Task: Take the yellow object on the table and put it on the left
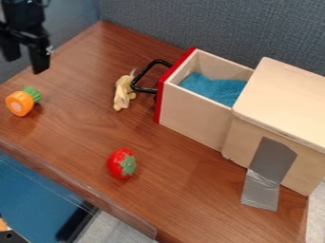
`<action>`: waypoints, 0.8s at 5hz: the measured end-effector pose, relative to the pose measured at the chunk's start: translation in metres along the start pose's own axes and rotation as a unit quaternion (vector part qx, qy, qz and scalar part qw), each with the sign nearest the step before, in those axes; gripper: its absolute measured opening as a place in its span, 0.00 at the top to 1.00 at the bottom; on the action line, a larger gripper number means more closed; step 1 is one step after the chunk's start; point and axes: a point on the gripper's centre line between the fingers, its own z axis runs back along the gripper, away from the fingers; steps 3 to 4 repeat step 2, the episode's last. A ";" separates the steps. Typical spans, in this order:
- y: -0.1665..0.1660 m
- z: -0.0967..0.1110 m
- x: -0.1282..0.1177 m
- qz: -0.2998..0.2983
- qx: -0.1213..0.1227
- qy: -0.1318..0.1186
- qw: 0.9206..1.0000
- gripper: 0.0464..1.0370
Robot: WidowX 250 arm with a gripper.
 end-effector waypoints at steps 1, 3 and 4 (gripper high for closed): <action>-0.012 0.004 0.011 -0.030 -0.023 -0.018 0.999 0.04; -0.012 0.004 0.011 -0.033 -0.023 -0.018 0.999 0.04; -0.012 0.004 0.011 -0.033 -0.023 -0.018 0.999 0.04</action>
